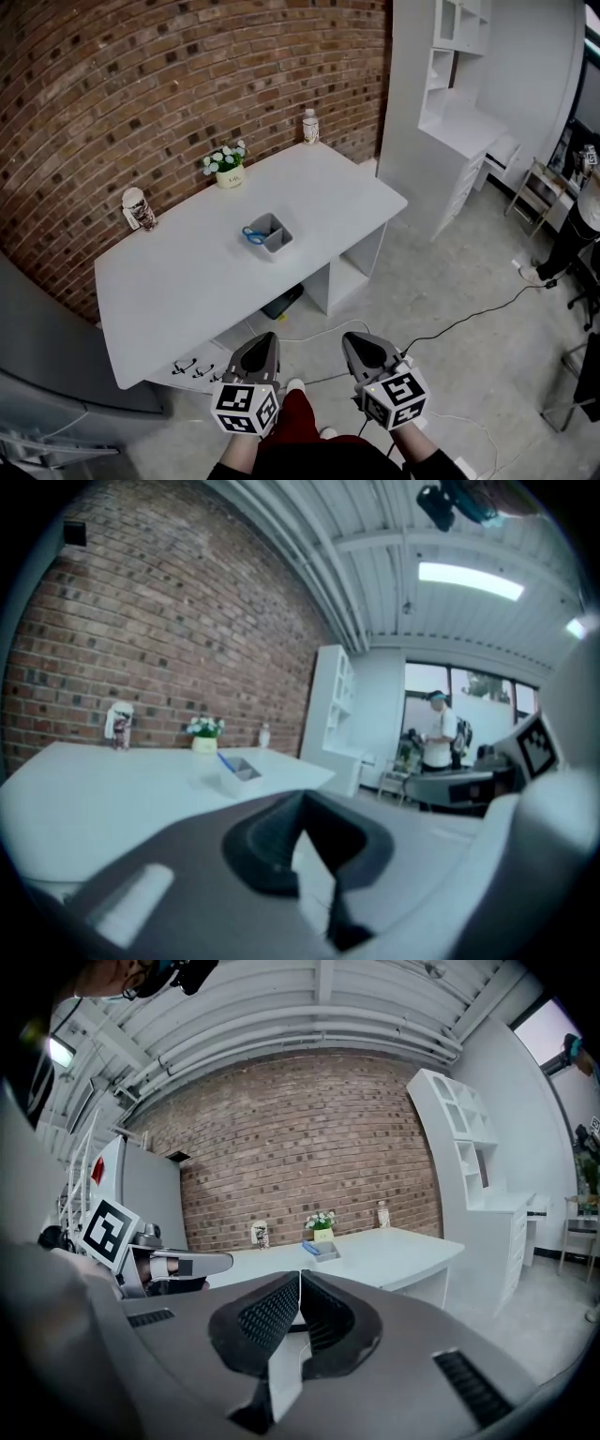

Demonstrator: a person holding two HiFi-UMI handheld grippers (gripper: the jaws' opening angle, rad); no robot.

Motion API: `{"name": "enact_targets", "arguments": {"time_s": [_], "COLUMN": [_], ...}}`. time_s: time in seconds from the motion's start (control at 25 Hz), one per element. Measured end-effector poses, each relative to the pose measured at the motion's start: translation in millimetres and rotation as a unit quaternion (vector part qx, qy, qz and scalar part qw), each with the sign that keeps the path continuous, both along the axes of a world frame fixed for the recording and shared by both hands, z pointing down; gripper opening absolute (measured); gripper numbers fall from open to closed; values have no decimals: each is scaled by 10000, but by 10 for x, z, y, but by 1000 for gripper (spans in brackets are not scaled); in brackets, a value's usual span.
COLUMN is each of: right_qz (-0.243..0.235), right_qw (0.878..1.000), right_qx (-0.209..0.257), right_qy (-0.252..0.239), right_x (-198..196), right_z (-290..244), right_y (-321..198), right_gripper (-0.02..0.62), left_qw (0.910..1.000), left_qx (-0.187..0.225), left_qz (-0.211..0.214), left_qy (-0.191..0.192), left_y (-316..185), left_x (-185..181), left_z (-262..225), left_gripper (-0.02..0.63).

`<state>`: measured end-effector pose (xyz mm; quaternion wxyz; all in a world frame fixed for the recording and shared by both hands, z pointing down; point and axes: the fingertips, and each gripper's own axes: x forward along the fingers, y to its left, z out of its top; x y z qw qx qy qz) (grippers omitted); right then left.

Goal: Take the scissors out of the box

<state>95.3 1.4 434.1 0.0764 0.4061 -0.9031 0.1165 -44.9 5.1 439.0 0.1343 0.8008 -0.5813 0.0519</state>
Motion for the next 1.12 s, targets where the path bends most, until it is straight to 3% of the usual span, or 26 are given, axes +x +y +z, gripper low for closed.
{"name": "enact_targets", "arguments": {"time_s": [1.12], "right_qz": [135], "right_qw": [9997], "right_qx": [-100], "right_qy": [159], "right_x": [-783], "right_z": [28], "right_y": [-1405], "right_gripper": [9], "left_qw": [9992], "left_qx": [-337], "left_qz": [180], "left_qy": [75], "left_y": [-1417], "left_x": [-717], "left_z": [252], "left_gripper": [3]}}
